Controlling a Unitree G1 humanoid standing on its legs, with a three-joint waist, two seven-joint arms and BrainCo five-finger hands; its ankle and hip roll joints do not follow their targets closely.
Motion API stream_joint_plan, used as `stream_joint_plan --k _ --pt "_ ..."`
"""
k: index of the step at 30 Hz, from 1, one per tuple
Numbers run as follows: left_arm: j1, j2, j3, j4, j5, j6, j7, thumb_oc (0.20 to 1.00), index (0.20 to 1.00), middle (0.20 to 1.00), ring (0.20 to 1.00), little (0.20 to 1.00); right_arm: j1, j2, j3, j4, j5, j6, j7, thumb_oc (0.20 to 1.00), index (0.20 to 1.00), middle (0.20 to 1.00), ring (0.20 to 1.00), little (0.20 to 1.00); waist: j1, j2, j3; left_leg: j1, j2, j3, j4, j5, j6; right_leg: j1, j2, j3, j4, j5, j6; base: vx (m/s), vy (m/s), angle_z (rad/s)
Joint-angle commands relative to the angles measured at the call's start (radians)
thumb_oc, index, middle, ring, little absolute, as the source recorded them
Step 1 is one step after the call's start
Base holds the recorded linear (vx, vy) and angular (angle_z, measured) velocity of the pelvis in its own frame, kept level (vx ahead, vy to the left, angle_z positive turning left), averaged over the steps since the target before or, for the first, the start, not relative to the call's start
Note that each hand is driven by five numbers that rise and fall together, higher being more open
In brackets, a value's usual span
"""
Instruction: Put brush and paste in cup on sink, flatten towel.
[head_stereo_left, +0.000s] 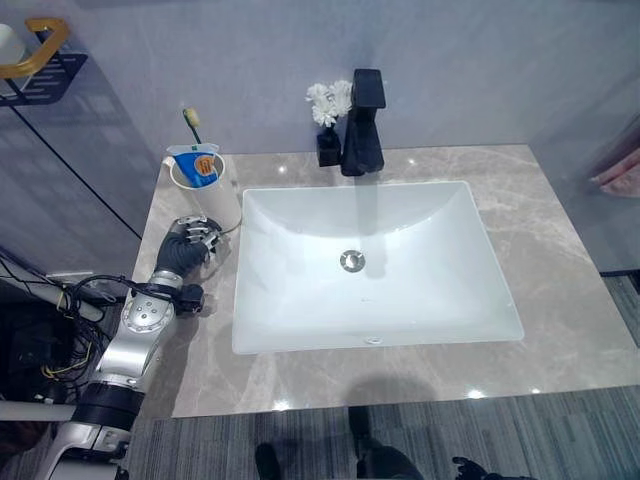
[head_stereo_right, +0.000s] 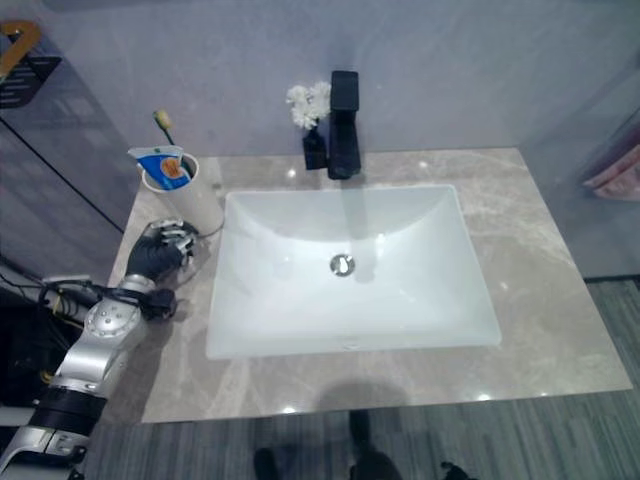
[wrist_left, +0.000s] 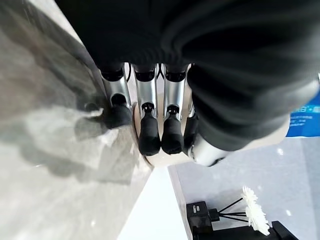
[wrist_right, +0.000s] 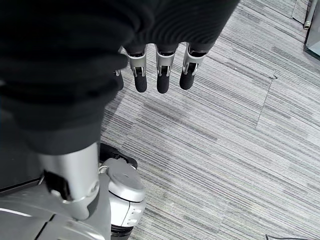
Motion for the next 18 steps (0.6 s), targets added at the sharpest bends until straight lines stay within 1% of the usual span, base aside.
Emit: stream_joint_plan --k 1,3,5,6,9,15,18 --pt "-0.071 -0.005 -0.019 0.085 0.015 -0.013 0.019 0.200 0.200 0.200 0.200 0.200 -0.027 -0.007 0.050 0.008 -0.002 0.003 -0.014 1.000 1.000 1.000 1.000 1.000 -0.014 -0.004 0.010 0.048 0.001 -0.008 0.011 -0.017 -0.013 0.003 -0.009 -0.008 0.001 -0.017 0.048 0.00 0.000 0.00" --pt "-0.084 -0.007 -0.020 0.104 0.019 -0.012 0.029 0.200 0.200 0.200 0.200 0.200 -0.026 -0.006 0.051 0.009 -0.002 0.003 -0.015 1.000 1.000 1.000 1.000 1.000 -0.016 -0.005 0.011 0.046 0.001 -0.007 0.011 -0.017 -0.012 0.000 -0.009 -0.008 0.001 -0.016 0.048 0.00 -0.006 -0.09" --pt "-0.112 -0.019 -0.018 0.161 -0.022 -0.023 0.054 0.200 0.200 0.200 0.200 0.200 -0.024 -0.006 0.058 0.008 -0.006 0.004 -0.018 1.000 1.000 1.000 1.000 1.000 -0.021 -0.007 0.012 0.042 0.001 -0.006 0.011 -0.014 -0.012 -0.007 -0.007 -0.007 0.001 -0.014 0.048 -0.01 -0.013 -0.14" --pt "-0.143 -0.016 -0.028 0.189 -0.020 -0.025 0.062 0.200 0.200 0.200 0.200 0.200 -0.025 -0.007 0.062 0.011 -0.011 0.005 -0.021 1.000 1.000 1.000 1.000 1.000 -0.026 -0.007 0.012 0.040 0.001 -0.003 0.011 -0.014 -0.014 -0.010 -0.006 -0.008 0.001 -0.014 0.048 0.00 -0.004 -0.03" --pt "-0.166 -0.016 -0.033 0.207 -0.025 -0.029 0.077 0.200 0.200 0.200 0.200 0.200 -0.027 -0.007 0.064 0.012 -0.012 0.006 -0.023 1.000 1.000 1.000 1.000 1.000 -0.028 -0.009 0.012 0.037 0.002 -0.002 0.011 -0.014 -0.014 -0.014 -0.005 -0.008 0.001 -0.013 0.048 0.00 0.000 0.00" --pt "-0.231 -0.015 -0.044 0.284 -0.016 -0.034 0.111 0.200 0.200 0.200 0.200 0.200 -0.031 -0.011 0.070 0.005 -0.010 0.003 -0.029 1.000 1.000 1.000 1.000 1.000 -0.036 -0.013 0.008 0.034 0.003 0.003 0.011 -0.014 -0.016 -0.019 -0.004 -0.005 0.001 -0.013 0.050 0.00 -0.001 -0.01" --pt "-0.273 -0.026 -0.050 0.322 0.013 -0.043 0.148 0.200 0.200 0.200 0.200 0.200 -0.041 -0.009 0.072 -0.003 0.002 -0.002 -0.036 1.000 1.000 1.000 1.000 1.000 -0.038 -0.016 0.010 0.030 0.004 0.001 0.011 -0.013 -0.017 -0.024 -0.003 -0.005 0.001 -0.012 0.050 0.00 -0.002 -0.01"
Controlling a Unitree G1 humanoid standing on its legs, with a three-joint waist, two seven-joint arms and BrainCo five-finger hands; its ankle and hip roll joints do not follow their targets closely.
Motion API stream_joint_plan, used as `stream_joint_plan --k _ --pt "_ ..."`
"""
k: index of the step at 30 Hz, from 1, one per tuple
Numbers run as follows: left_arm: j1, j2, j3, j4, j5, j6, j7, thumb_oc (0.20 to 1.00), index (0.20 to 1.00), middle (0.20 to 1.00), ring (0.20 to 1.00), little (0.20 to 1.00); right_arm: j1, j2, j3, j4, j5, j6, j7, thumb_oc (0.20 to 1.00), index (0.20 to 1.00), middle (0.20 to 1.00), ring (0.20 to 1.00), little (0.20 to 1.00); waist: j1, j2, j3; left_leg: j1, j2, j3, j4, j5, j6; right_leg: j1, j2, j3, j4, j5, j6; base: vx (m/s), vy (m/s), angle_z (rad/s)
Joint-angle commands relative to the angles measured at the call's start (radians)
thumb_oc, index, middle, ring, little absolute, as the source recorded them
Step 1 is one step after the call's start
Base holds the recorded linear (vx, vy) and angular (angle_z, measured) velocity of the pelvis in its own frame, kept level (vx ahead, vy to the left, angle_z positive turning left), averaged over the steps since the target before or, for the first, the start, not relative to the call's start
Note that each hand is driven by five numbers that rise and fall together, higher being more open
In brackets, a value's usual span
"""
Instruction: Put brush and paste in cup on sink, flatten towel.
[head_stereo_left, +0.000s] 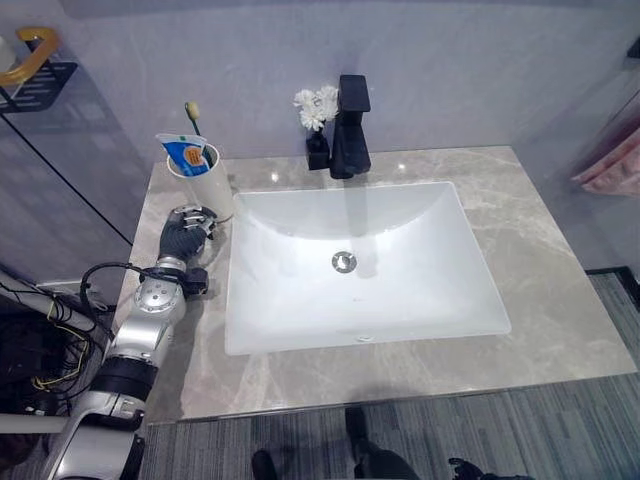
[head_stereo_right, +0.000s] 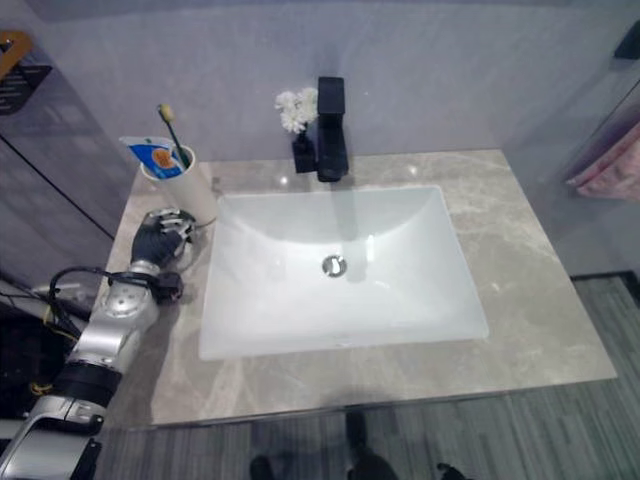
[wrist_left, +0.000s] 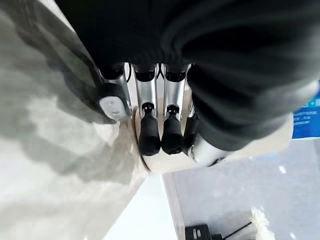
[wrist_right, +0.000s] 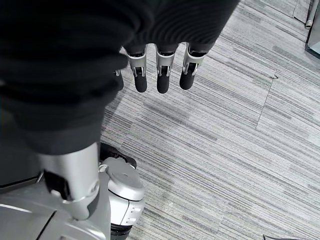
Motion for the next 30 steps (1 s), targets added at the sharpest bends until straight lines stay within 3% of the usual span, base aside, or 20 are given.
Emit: stream_joint_plan --k 1,16,21,24,30 --pt "-0.114 0.010 -0.033 0.099 0.058 -0.013 0.052 0.200 0.200 0.200 0.200 0.200 -0.048 -0.015 0.035 -0.011 0.014 -0.006 -0.028 1.000 1.000 1.000 1.000 1.000 -0.033 -0.003 0.062 0.057 0.003 -0.024 0.010 -0.015 -0.014 0.018 -0.011 -0.027 0.001 -0.028 0.058 0.00 0.000 0.00" --pt "0.011 0.060 0.068 0.040 0.046 -0.013 0.054 0.200 0.200 0.200 0.200 0.200 -0.033 -0.006 0.006 0.017 0.021 -0.004 -0.021 1.000 1.000 1.000 1.000 1.000 -0.016 0.013 0.063 0.067 -0.003 -0.024 0.010 -0.024 -0.013 0.024 -0.015 -0.030 0.001 -0.038 0.055 0.01 0.005 0.00" --pt "-0.062 0.086 0.076 0.130 0.001 -0.023 0.093 0.200 0.200 0.200 0.200 0.200 -0.036 -0.008 0.010 0.008 0.042 -0.003 -0.011 1.000 1.000 1.000 1.000 1.000 -0.025 0.003 0.064 0.067 0.007 -0.015 0.010 -0.019 -0.018 0.015 -0.005 -0.023 0.001 -0.037 0.054 0.01 -0.021 -0.02" --pt "-0.165 0.102 0.050 0.240 -0.115 -0.047 0.101 0.200 0.200 0.200 0.200 0.200 -0.037 -0.018 0.009 0.009 0.070 -0.004 -0.018 1.000 1.000 1.000 1.000 1.000 -0.043 0.005 0.073 0.063 0.014 -0.009 0.010 -0.013 -0.027 0.001 0.005 -0.013 0.001 -0.034 0.053 0.01 -0.030 -0.07" --pt "-0.265 0.140 0.001 0.316 -0.108 -0.056 0.114 0.200 0.200 0.200 0.200 0.200 -0.038 -0.025 0.019 0.009 0.075 -0.008 -0.020 1.000 1.000 1.000 1.000 1.000 -0.059 0.008 0.080 0.051 0.016 -0.002 0.010 -0.007 -0.031 -0.020 0.007 -0.002 0.001 -0.027 0.054 0.00 -0.010 -0.12"
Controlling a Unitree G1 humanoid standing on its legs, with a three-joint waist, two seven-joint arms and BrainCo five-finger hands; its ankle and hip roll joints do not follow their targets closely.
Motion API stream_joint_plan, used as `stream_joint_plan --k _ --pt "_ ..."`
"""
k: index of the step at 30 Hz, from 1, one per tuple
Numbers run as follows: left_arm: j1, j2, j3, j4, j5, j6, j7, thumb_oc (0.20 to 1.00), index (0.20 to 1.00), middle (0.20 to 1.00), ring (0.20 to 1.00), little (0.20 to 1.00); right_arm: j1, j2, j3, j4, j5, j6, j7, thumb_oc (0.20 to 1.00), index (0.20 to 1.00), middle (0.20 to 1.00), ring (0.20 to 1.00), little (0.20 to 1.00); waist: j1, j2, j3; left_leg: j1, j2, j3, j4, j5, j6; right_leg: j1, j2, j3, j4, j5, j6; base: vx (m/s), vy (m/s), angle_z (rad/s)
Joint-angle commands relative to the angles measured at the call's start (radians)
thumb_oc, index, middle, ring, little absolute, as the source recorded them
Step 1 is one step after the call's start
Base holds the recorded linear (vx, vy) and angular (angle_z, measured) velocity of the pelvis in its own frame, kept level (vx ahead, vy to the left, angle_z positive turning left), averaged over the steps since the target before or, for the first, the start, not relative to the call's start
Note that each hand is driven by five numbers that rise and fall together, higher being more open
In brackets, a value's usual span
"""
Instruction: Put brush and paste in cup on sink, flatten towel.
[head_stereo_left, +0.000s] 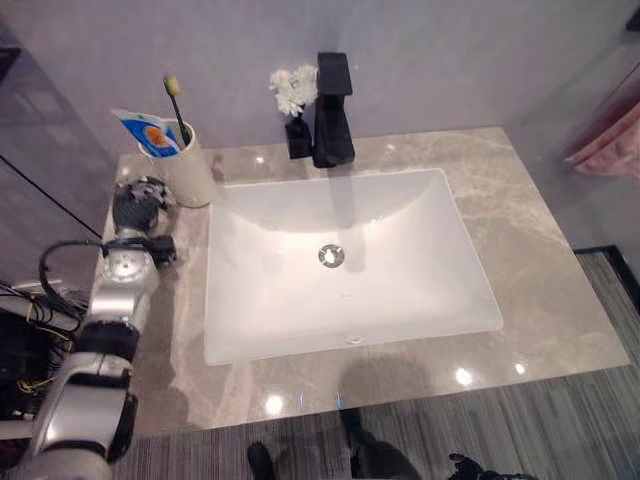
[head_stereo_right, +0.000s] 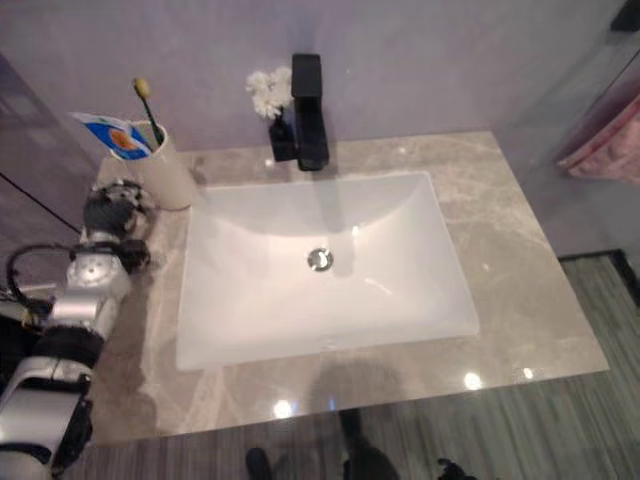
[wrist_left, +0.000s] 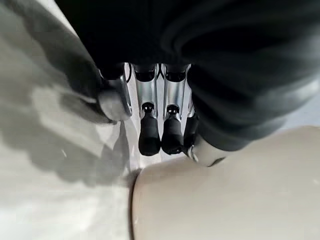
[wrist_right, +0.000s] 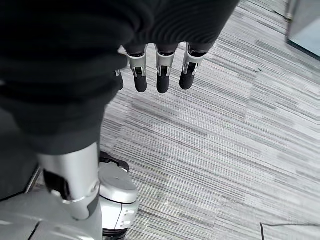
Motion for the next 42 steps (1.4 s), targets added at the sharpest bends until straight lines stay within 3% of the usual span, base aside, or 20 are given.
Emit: stream_joint_plan --k 1,13,19,27,34,38,42 --pt "-0.092 0.001 -0.027 0.063 -0.019 -0.025 0.027 0.200 0.200 0.200 0.200 0.200 -0.041 -0.027 0.034 0.007 0.029 -0.004 -0.014 1.000 1.000 1.000 1.000 1.000 -0.019 -0.007 0.070 0.083 -0.009 -0.034 0.010 -0.006 -0.013 0.029 -0.024 -0.023 0.000 -0.032 0.072 0.00 0.000 0.00" --pt "-0.107 -0.169 -0.097 -0.020 0.065 -0.029 0.061 0.200 0.200 0.200 0.200 0.200 -0.051 -0.007 0.051 0.007 0.042 -0.014 -0.036 1.000 1.000 1.000 1.000 1.000 -0.038 -0.001 0.077 0.073 -0.003 -0.018 0.010 -0.012 -0.016 0.005 -0.019 -0.007 0.000 -0.026 0.067 0.01 -0.004 -0.01" --pt "-0.091 -0.195 -0.080 -0.020 0.087 -0.024 0.072 0.200 0.200 0.200 0.200 0.200 -0.049 -0.013 0.043 0.004 0.040 -0.016 -0.043 1.000 1.000 1.000 1.000 1.000 -0.037 0.001 0.059 0.087 -0.001 -0.011 0.010 -0.018 -0.016 0.010 -0.015 -0.006 0.000 -0.030 0.066 0.02 -0.018 -0.09" --pt "0.034 -0.170 0.032 -0.112 0.091 -0.034 0.094 0.200 0.200 0.200 0.200 0.200 -0.036 -0.014 0.011 0.049 0.009 -0.004 -0.035 1.000 1.000 1.000 1.000 1.000 -0.001 -0.006 0.025 0.104 -0.009 -0.043 0.010 -0.024 -0.009 0.061 -0.034 -0.048 0.000 -0.038 0.067 -0.01 -0.005 0.03" --pt "0.211 -0.139 0.189 -0.329 0.143 -0.076 0.136 0.200 0.200 0.200 0.200 0.200 -0.038 -0.003 -0.012 0.064 0.001 -0.004 -0.020 1.000 1.000 1.000 1.000 1.000 0.052 -0.028 0.002 0.125 -0.025 -0.091 0.010 -0.030 0.002 0.130 -0.060 -0.098 0.000 -0.041 0.076 -0.05 0.025 0.27" --pt "0.483 -0.169 0.317 -0.560 0.190 -0.100 0.071 0.200 0.200 0.200 0.200 0.200 -0.026 0.009 -0.064 0.112 0.013 -0.001 -0.011 1.000 1.000 1.000 1.000 1.000 0.100 -0.033 -0.004 0.141 -0.036 -0.132 0.010 -0.031 0.012 0.182 -0.084 -0.144 0.000 -0.044 0.082 -0.08 0.064 0.25" --pt "0.683 -0.193 0.395 -0.570 0.257 -0.097 0.040 0.200 0.200 0.200 0.200 0.200 -0.015 0.014 -0.100 0.139 0.005 -0.002 -0.004 1.000 1.000 1.000 1.000 1.000 0.160 -0.030 0.000 0.151 -0.051 -0.197 0.010 -0.032 0.021 0.240 -0.112 -0.219 0.000 -0.055 0.089 -0.10 0.085 0.56"
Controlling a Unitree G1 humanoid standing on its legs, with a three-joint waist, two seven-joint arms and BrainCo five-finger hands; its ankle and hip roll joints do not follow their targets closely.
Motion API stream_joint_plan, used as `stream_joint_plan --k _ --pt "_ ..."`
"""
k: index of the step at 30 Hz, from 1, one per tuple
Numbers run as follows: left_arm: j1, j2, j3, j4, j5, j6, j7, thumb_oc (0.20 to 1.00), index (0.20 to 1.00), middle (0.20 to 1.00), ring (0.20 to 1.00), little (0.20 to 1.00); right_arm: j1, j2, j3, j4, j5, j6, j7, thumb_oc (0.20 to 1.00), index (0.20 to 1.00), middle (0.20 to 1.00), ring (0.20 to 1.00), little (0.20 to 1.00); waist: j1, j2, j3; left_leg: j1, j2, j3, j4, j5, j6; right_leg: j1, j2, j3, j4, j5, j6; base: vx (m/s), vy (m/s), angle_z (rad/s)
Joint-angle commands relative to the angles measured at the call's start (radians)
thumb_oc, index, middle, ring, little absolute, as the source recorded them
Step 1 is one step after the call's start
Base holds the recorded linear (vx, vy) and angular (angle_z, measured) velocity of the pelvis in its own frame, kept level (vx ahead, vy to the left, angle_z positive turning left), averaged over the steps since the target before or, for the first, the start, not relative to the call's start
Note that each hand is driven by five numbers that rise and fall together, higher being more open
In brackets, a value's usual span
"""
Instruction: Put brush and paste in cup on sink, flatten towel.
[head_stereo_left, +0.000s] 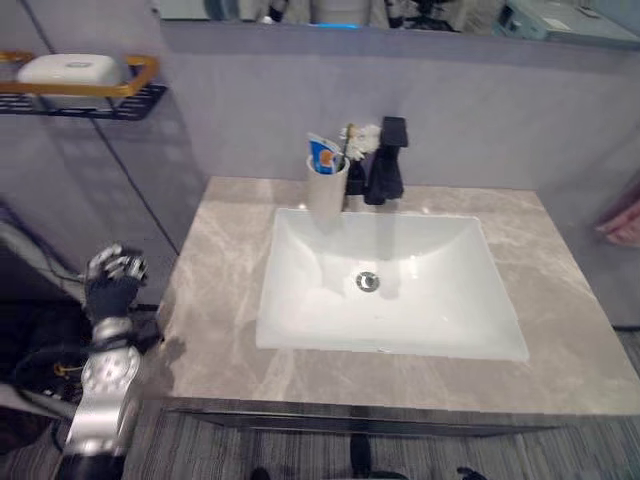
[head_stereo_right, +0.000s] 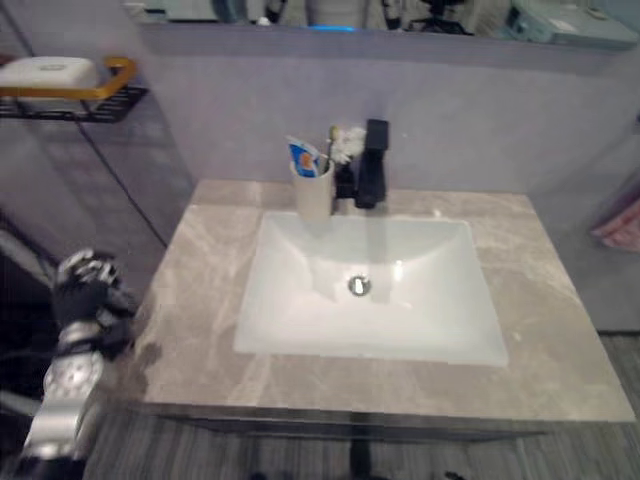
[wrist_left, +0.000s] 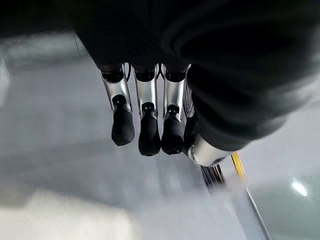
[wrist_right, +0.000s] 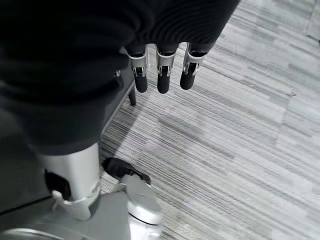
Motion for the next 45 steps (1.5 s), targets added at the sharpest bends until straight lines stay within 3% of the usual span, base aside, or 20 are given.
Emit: stream_joint_plan --k 1,9,10,11,12,17,22,23,24,26,28,30,31,32,33,36,39,43,44,45 --pt "-0.092 0.002 0.046 0.062 0.081 -0.036 -0.048 0.200 0.200 0.200 0.200 0.200 -0.047 -0.005 -0.019 0.044 0.011 -0.004 0.003 1.000 1.000 1.000 1.000 1.000 0.025 -0.009 0.054 0.017 -0.031 -0.090 0.012 -0.019 -0.002 0.043 -0.065 -0.116 0.001 -0.014 0.066 -0.12 0.079 0.72" --pt "-0.034 -0.038 -0.001 0.246 0.073 0.039 -0.107 0.200 0.200 0.200 0.200 0.200 -0.001 -0.002 -0.052 0.045 0.040 0.003 0.014 1.000 1.000 1.000 1.000 1.000 0.141 -0.010 0.048 -0.025 -0.087 -0.266 0.012 0.006 0.014 0.134 -0.127 -0.305 0.001 -0.025 0.080 -0.06 0.081 0.96" --pt "-0.041 -0.037 -0.034 0.291 0.083 0.055 -0.128 0.338 0.338 0.338 0.338 0.338 0.000 0.000 -0.062 0.036 0.060 0.001 0.010 1.000 1.000 1.000 1.000 1.000 0.151 -0.017 0.045 -0.030 -0.096 -0.285 0.012 0.008 0.016 0.145 -0.131 -0.322 0.001 -0.025 0.080 -0.06 0.126 1.14" --pt "-0.036 -0.035 -0.047 0.301 0.089 0.069 -0.145 0.627 0.627 0.627 0.627 0.627 -0.001 0.001 -0.063 0.031 0.065 0.001 0.008 1.000 1.000 1.000 1.000 1.000 0.155 -0.021 0.046 -0.032 -0.098 -0.291 0.012 0.010 0.016 0.148 -0.133 -0.327 0.001 -0.024 0.081 -0.06 0.095 0.37" --pt "-0.029 -0.025 -0.081 0.329 0.122 0.093 -0.183 1.000 1.000 1.000 1.000 1.000 -0.008 -0.003 -0.067 0.024 0.075 0.004 0.010 1.000 1.000 1.000 1.000 1.000 0.160 -0.025 0.045 -0.034 -0.102 -0.298 0.012 0.011 0.019 0.152 -0.134 -0.330 0.001 -0.023 0.082 -0.05 0.097 0.42" --pt "-0.007 0.009 -0.214 0.542 0.318 0.184 -0.309 1.000 1.000 1.000 1.000 1.000 -0.052 -0.021 -0.051 -0.003 0.045 0.023 0.039 1.000 1.000 1.000 1.000 1.000 0.126 -0.041 0.039 -0.003 -0.125 -0.250 0.012 -0.010 0.062 0.138 -0.148 -0.260 0.006 0.003 0.091 -0.02 0.134 -0.09" --pt "-0.082 -0.027 -0.383 0.789 0.493 0.186 -0.306 1.000 1.000 1.000 1.000 1.000 -0.055 -0.025 -0.026 0.008 -0.013 0.030 0.057 1.000 1.000 1.000 1.000 1.000 0.069 -0.041 0.049 0.041 -0.156 -0.173 0.015 -0.029 0.093 0.107 -0.170 -0.175 0.027 0.033 0.102 -0.03 0.183 -0.64" --pt "-0.115 -0.050 -0.494 0.865 0.584 0.178 -0.339 1.000 1.000 1.000 1.000 1.000 -0.061 -0.029 -0.011 0.016 -0.041 0.032 0.058 1.000 1.000 1.000 1.000 1.000 0.036 -0.036 0.064 0.063 -0.166 -0.126 0.017 -0.043 0.102 0.082 -0.178 -0.124 0.042 0.063 0.115 -0.07 0.179 -0.72" --pt "-0.117 -0.051 -0.495 0.867 0.584 0.177 -0.338 1.000 1.000 1.000 1.000 1.000 -0.062 -0.029 -0.012 0.016 -0.041 0.032 0.058 1.000 1.000 1.000 1.000 1.000 0.038 -0.038 0.063 0.060 -0.168 -0.123 0.016 -0.040 0.103 0.078 -0.180 -0.122 0.042 0.066 0.115 -0.11 0.215 -0.47" --pt "-0.157 -0.088 -0.589 0.916 0.635 0.162 -0.347 1.000 1.000 1.000 1.000 1.000 -0.061 -0.030 -0.016 0.024 -0.038 0.033 0.050 1.000 1.000 1.000 1.000 1.000 -0.027 -0.040 0.083 0.081 -0.187 -0.043 0.014 -0.055 0.113 0.016 -0.198 -0.052 0.053 0.144 0.137 -0.13 0.177 -0.90" --pt "-0.173 -0.106 -0.610 0.930 0.638 0.159 -0.344 1.000 1.000 1.000 1.000 1.000 -0.059 -0.030 -0.022 0.022 -0.028 0.032 0.047 1.000 1.000 1.000 1.000 1.000 -0.041 -0.040 0.097 0.087 -0.185 -0.017 0.014 -0.056 0.118 -0.008 -0.192 -0.022 0.072 0.152 0.139 -0.16 0.115 -0.94" --pt "-0.200 -0.124 -0.631 0.960 0.644 0.165 -0.326 1.000 1.000 1.000 1.000 1.000 -0.066 -0.018 -0.021 0.018 -0.010 0.030 0.037 1.000 1.000 1.000 1.000 1.000 -0.068 -0.030 0.131 0.082 -0.165 0.016 0.016 -0.044 0.125 -0.063 -0.153 0.018 0.156 0.108 0.123 -0.22 0.102 -1.03" --pt "-0.215 -0.134 -0.646 0.985 0.649 0.166 -0.323 1.000 1.000 1.000 1.000 1.000 -0.064 -0.013 -0.013 0.018 0.001 0.027 0.037 1.000 1.000 1.000 1.000 1.000 -0.072 -0.022 0.144 0.077 -0.153 0.045 0.017 -0.033 0.128 -0.071 -0.137 -0.006 0.209 0.062 0.111 -0.24 0.118 -1.18" --pt "-0.220 -0.147 -0.649 1.001 0.643 0.172 -0.323 1.000 1.000 1.000 1.000 1.000 -0.049 -0.009 -0.006 0.021 0.009 0.027 0.042 1.000 1.000 1.000 1.000 1.000 -0.068 -0.010 0.145 0.068 -0.135 0.093 0.016 -0.027 0.130 -0.044 -0.135 -0.091 0.262 -0.018 0.077 -0.22 0.115 -1.19" --pt "-0.221 -0.149 -0.650 1.003 0.643 0.171 -0.322 1.000 1.000 1.000 1.000 1.000 -0.048 -0.010 -0.006 0.020 0.009 0.027 0.042 1.000 1.000 1.000 1.000 1.000 -0.068 -0.010 0.147 0.071 -0.135 0.092 0.017 -0.028 0.129 -0.044 -0.136 -0.091 0.271 -0.026 0.076 -0.21 0.091 -0.88" --pt "-0.227 -0.167 -0.633 1.033 0.598 0.177 -0.305 1.000 1.000 1.000 1.000 1.000 -0.038 -0.013 -0.011 0.054 -0.002 0.028 0.048 1.000 1.000 1.000 1.000 1.000 -0.061 0.007 0.129 0.054 -0.118 0.170 0.019 -0.028 0.138 0.020 -0.105 -0.152 0.425 -0.176 0.055 -0.13 0.046 -0.71" --pt "-0.230 -0.181 -0.612 1.072 0.577 0.183 -0.298 1.000 1.000 1.000 1.000 1.000 -0.056 -0.014 0.001 0.084 -0.039 0.035 0.058 1.000 1.000 1.000 1.000 1.000 -0.022 0.001 0.094 0.011 -0.107 0.244 0.035 -0.009 0.138 0.126 -0.123 -0.228 0.413 -0.219 0.052 -0.14 -0.065 -1.07" --pt "-0.215 -0.199 -0.558 1.127 0.509 0.184 -0.283 1.000 1.000 1.000 1.000 1.000 -0.078 -0.012 0.009 0.080 -0.027 0.029 0.059 1.000 1.000 1.000 1.000 1.000 0.020 -0.017 0.052 -0.059 -0.082 0.338 0.060 0.011 0.136 0.216 -0.097 -0.218 0.359 -0.218 0.065 -0.18 -0.191 -1.07" --pt "-0.212 -0.201 -0.507 1.159 0.459 0.184 -0.258 1.000 1.000 1.000 1.000 1.000 -0.092 -0.008 0.018 0.054 -0.004 0.019 0.049 1.000 1.000 1.000 1.000 1.000 0.031 -0.020 0.055 -0.090 -0.040 0.371 0.081 0.055 0.104 0.228 -0.062 -0.197 0.253 -0.272 0.033 -0.23 -0.366 -1.38" --pt "-0.213 -0.201 -0.506 1.161 0.459 0.183 -0.257 1.000 1.000 1.000 1.000 1.000 -0.093 -0.008 0.019 0.054 -0.003 0.019 0.049 1.000 1.000 1.000 1.000 1.000 0.033 -0.021 0.055 -0.091 -0.036 0.374 0.083 0.056 0.101 0.228 -0.059 -0.194 0.248 -0.270 0.030 -0.17 -0.413 -1.41"
